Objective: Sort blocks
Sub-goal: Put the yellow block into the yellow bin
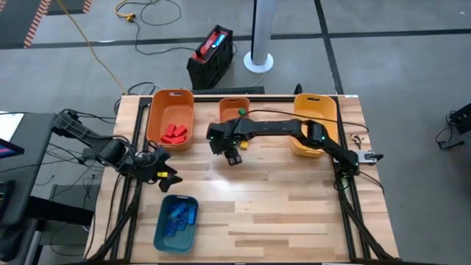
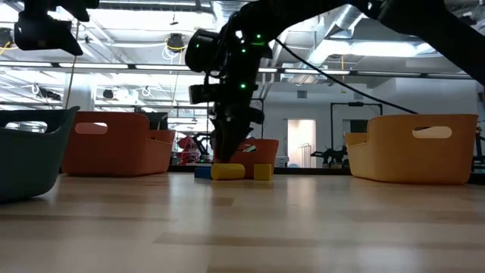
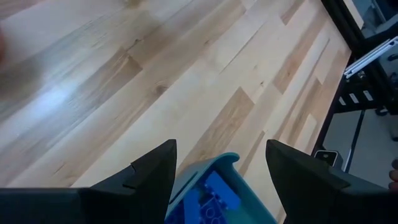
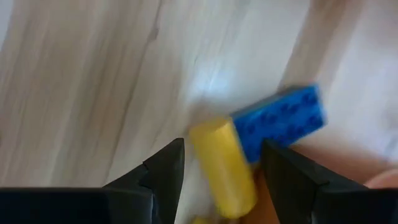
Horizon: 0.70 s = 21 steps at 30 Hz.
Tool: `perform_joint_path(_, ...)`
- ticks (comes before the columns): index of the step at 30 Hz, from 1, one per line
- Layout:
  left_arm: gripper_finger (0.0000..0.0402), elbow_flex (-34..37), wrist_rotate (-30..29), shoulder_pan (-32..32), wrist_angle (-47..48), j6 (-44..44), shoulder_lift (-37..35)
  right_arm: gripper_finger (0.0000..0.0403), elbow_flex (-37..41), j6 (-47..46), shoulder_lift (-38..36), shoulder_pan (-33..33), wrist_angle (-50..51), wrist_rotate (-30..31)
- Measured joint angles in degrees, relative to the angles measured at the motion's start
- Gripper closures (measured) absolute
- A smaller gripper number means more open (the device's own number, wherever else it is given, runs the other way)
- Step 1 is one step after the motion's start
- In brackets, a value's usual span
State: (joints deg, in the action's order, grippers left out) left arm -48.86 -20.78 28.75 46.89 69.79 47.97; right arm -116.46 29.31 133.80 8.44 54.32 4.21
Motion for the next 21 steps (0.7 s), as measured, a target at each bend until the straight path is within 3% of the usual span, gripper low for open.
perform_joint_path(14,0.0162,0.0,1.5,0.0,-0.4,0.9,0.0,0.0186,0.1,4.1,3.6,-2.1,3.4,3.4)
perform_joint_path(21,0.0162,0.0,2.4,0.0,-0.4,0.7,0.0,0.0250,0.0,4.3,3.4,-2.0,4.1,3.5)
